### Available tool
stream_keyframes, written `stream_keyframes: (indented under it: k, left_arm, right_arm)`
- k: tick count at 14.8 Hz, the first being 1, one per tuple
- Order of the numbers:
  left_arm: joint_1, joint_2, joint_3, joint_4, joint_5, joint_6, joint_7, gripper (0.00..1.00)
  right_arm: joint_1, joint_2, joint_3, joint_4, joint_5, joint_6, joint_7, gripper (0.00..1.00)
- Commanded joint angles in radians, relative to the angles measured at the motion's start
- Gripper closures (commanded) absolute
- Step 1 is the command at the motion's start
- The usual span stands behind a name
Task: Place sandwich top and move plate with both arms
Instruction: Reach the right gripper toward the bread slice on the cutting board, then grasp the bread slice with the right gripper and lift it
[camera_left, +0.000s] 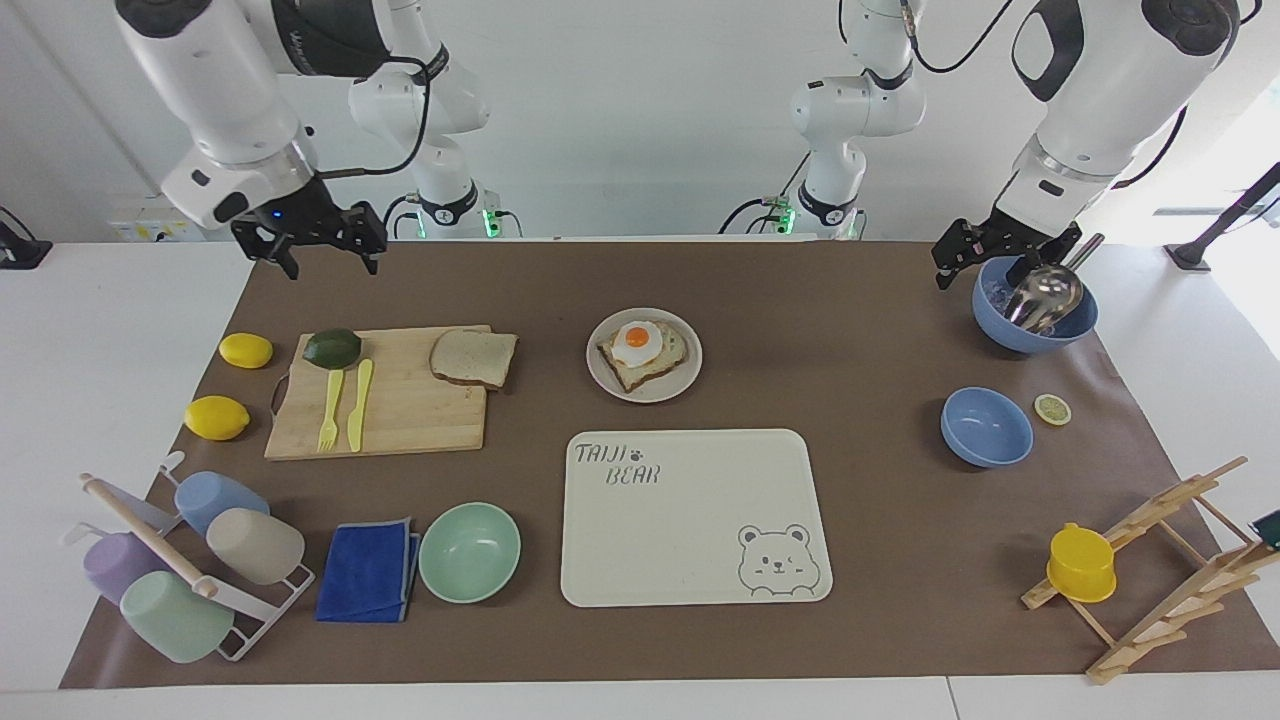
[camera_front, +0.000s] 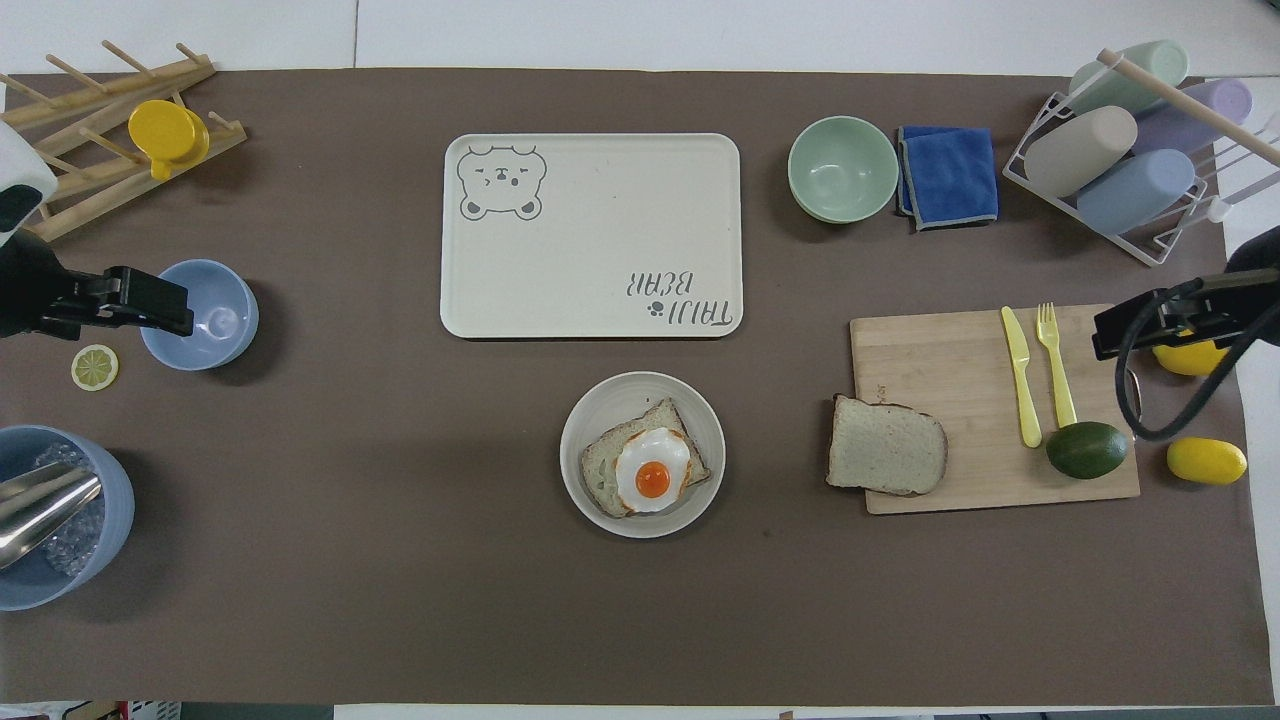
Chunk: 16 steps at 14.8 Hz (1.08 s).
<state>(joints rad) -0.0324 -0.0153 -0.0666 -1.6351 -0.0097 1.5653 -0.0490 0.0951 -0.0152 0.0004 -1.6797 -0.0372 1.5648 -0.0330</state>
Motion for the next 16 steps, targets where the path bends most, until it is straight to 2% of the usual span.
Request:
stream_keyframes:
  k: [1,3,5,9,16]
  left_arm:
    - [0.016,-0.014,-0.013,-0.014,0.019,0.010,0.008,0.00]
    - [0.016,-0.014,-0.013,-0.014,0.019,0.010,0.008,0.00]
    - [0.016,-0.014,-0.013,-0.014,0.019,0.010,0.008,0.00]
    - [0.016,-0.014,-0.013,-0.014,0.019,0.009,0.008,0.00]
    - [0.016,-0.014,-0.013,-0.014,0.019,0.010,0.008,0.00]
  right_arm:
    - [0.151,0.024,0.003,-0.165,-0.061,0.147,0.195,0.00]
    - [0.245,0.111,0.003,-0.204,-0.099,0.227,0.382,0.00]
    - [0.261,0.147,0.003,-0.286,-0.144,0.309,0.452,0.00]
    - [0.334,0.270,0.004,-0.302,-0.283,0.320,0.557,0.00]
    - [0.350,0.294,0.004,-0.319,-0.294,0.330,0.585,0.00]
